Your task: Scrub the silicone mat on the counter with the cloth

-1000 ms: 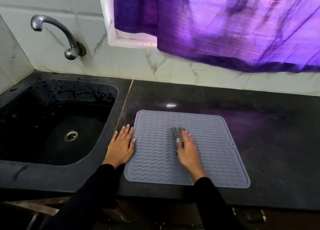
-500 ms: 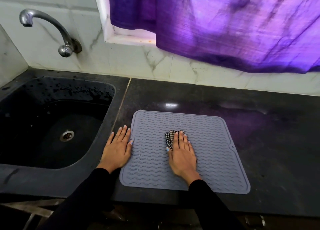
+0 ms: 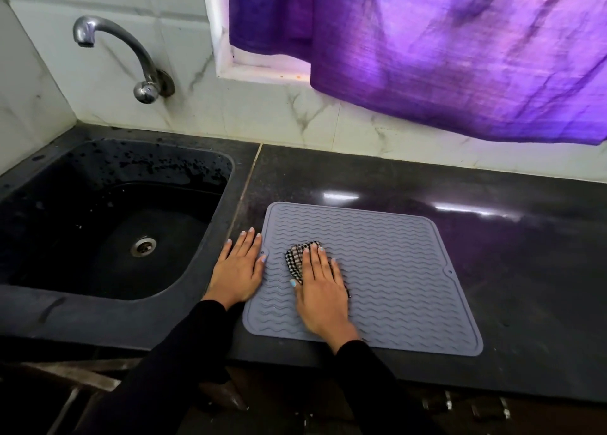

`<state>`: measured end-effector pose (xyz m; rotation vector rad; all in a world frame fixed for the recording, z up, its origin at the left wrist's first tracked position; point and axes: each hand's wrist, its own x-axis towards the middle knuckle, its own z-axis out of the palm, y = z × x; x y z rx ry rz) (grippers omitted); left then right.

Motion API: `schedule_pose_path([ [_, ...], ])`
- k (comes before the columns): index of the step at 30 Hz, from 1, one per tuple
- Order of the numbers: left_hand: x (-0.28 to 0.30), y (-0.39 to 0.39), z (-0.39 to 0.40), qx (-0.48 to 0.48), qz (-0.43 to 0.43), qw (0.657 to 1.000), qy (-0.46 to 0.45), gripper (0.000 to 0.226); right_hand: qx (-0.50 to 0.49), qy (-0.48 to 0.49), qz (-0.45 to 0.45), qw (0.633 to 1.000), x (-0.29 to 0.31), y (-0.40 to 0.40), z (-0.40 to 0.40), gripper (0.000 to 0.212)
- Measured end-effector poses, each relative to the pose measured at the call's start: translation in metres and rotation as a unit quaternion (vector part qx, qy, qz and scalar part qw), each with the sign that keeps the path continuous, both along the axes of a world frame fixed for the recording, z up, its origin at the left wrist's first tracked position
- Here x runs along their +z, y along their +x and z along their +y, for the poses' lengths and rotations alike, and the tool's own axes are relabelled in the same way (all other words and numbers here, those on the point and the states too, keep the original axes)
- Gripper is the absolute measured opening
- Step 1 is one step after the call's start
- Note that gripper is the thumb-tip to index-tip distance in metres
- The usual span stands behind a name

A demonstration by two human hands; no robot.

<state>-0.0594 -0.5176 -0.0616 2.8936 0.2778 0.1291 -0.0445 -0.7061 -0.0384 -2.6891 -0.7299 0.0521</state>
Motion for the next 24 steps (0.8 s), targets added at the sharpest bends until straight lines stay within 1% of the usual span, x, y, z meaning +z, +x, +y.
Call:
schedule_pose_path([
  [1, 0.000, 0.000, -0.001, 0.000, -0.002, 1.000, 0.000, 0.083, 0.001, -0.025, -0.016, 1.000, -0.003, -0.001, 0.001, 0.075],
  [2, 0.000, 0.000, -0.001, 0.001, -0.003, 1.000, 0.002, 0.083, -0.004, -0.035, -0.011, 0.999, -0.005, 0.002, 0.001, 0.080],
  [3, 0.000, 0.000, -0.001, 0.002, -0.005, 1.000, 0.002, 0.082, 0.000, -0.038, 0.000, 0.999, -0.005, 0.006, 0.000, 0.079],
  [6, -0.002, 0.001, 0.000, -0.002, -0.005, 1.000, 0.002, 0.079, 0.014, -0.038, 0.044, 0.998, -0.003, 0.016, -0.006, 0.064],
  [10, -0.004, 0.002, 0.001, -0.004, -0.010, 1.000, 0.005, 0.077, 0.001, 0.028, 0.106, 0.994, 0.004, 0.025, -0.010, 0.056],
  [13, -0.003, 0.001, 0.001, -0.003, -0.005, 1.000, 0.007, 0.078, -0.034, 0.102, 0.130, 0.986, 0.006, 0.029, -0.012, 0.050],
  [14, -0.003, 0.001, 0.001, -0.004, -0.004, 1.000, 0.006, 0.078, -0.055, 0.140, 0.142, 0.978, 0.008, 0.030, -0.011, 0.047],
  [15, -0.002, 0.001, 0.001, -0.006, -0.001, 1.000, 0.002, 0.079, -0.080, 0.203, 0.167, 0.962, 0.010, 0.033, -0.010, 0.045],
  [16, -0.001, 0.001, 0.001, -0.006, 0.002, 1.000, -0.004, 0.080, -0.109, 0.287, 0.201, 0.930, 0.011, 0.038, -0.010, 0.042],
  [17, 0.000, 0.000, 0.001, -0.005, 0.002, 1.000, -0.008, 0.081, -0.143, 0.374, 0.249, 0.882, 0.015, 0.044, -0.013, 0.039],
  [19, 0.001, -0.001, 0.001, -0.004, 0.003, 1.000, -0.012, 0.082, -0.214, 0.444, 0.271, 0.827, 0.022, 0.058, -0.027, 0.036],
  [21, 0.002, -0.001, 0.002, -0.005, 0.003, 1.000, -0.015, 0.082, -0.268, 0.437, 0.235, 0.826, 0.028, 0.064, -0.042, 0.036],
  [23, 0.001, -0.002, 0.002, -0.004, 0.000, 1.000, -0.018, 0.082, -0.257, 0.404, 0.167, 0.862, 0.028, 0.064, -0.052, 0.039],
  [24, 0.001, -0.002, 0.001, -0.005, -0.001, 1.000, -0.018, 0.081, -0.240, 0.339, 0.126, 0.901, 0.028, 0.059, -0.054, 0.042],
])
